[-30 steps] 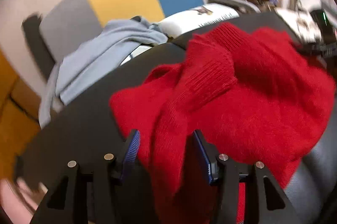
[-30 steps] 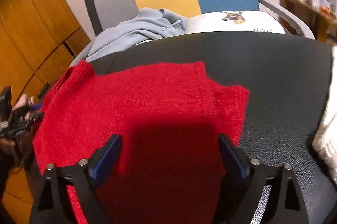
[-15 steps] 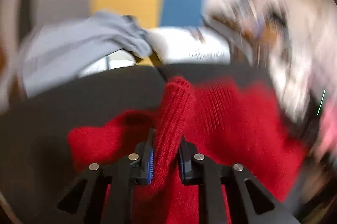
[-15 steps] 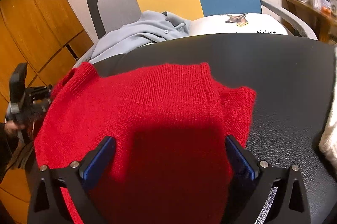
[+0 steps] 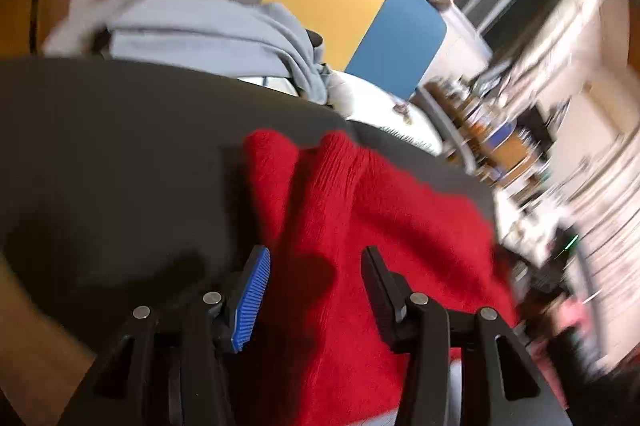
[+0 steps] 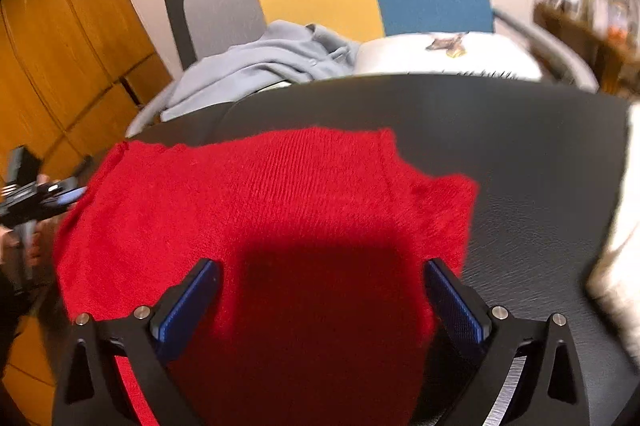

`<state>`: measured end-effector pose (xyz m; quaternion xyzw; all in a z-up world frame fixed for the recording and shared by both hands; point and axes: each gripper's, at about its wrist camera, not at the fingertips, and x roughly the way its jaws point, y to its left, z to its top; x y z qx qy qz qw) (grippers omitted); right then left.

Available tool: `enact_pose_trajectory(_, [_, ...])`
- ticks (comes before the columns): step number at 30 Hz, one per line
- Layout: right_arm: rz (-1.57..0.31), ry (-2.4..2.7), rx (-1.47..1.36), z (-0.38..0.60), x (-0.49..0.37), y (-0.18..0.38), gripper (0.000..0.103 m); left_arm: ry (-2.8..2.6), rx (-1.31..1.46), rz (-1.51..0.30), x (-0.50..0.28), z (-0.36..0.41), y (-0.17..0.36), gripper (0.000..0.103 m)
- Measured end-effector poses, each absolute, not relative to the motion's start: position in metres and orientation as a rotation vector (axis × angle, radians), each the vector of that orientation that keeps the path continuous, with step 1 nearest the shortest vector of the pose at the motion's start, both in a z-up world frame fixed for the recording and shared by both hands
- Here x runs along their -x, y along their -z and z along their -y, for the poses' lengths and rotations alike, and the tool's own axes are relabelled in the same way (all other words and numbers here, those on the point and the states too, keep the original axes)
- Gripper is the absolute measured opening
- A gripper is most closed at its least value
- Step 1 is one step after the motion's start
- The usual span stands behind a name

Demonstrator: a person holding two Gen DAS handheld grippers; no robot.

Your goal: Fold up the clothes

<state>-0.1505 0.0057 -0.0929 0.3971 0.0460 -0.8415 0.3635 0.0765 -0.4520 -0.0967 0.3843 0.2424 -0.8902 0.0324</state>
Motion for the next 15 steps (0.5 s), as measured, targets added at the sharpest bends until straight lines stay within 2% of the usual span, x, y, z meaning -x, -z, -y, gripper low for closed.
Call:
enact_pose_trajectory(3, [-0.127, 2.154, -0.917, 0.005, 0.130, 0.063, 0.102, 2.711, -1.233, -0.530, -0.086, 0.430, 0.101, 0.048])
enact_pose_trajectory(7, [-0.221, 2.077, -0.899, 0.043, 0.115, 0.060, 0.102, 2.666, -1.332, -0.463, -0.075, 0.416, 0.119, 0.047])
enact_pose_trajectory(8, [-0.246, 2.057, -0.896, 0.053, 0.111, 0.059, 0.102, 2.667, -1.352, -0.490, -0.080, 0.417, 0.119, 0.037])
enact_pose_trajectory(9, [-0.270, 2.037, -0.893, 0.063, 0.107, 0.059, 0.102, 2.667, -1.373, -0.517, -0.085, 0.419, 0.120, 0.032])
enact_pose_trajectory(10, [-0.294, 2.016, -0.889, 0.072, 0.104, 0.059, 0.102, 2.667, -1.393, -0.544, -0.089, 0.420, 0.120, 0.019])
enact_pose_trajectory(11, [-0.318, 1.996, -0.886, 0.082, 0.100, 0.059, 0.102, 2.667, -1.414, -0.572, -0.094, 0.421, 0.121, 0.012])
enact_pose_trajectory(15, [-0.425, 1.983, -0.965, 0.094, 0.101, 0.080, 0.102, 2.662, -1.496, -0.683, -0.114, 0.427, 0.122, 0.004])
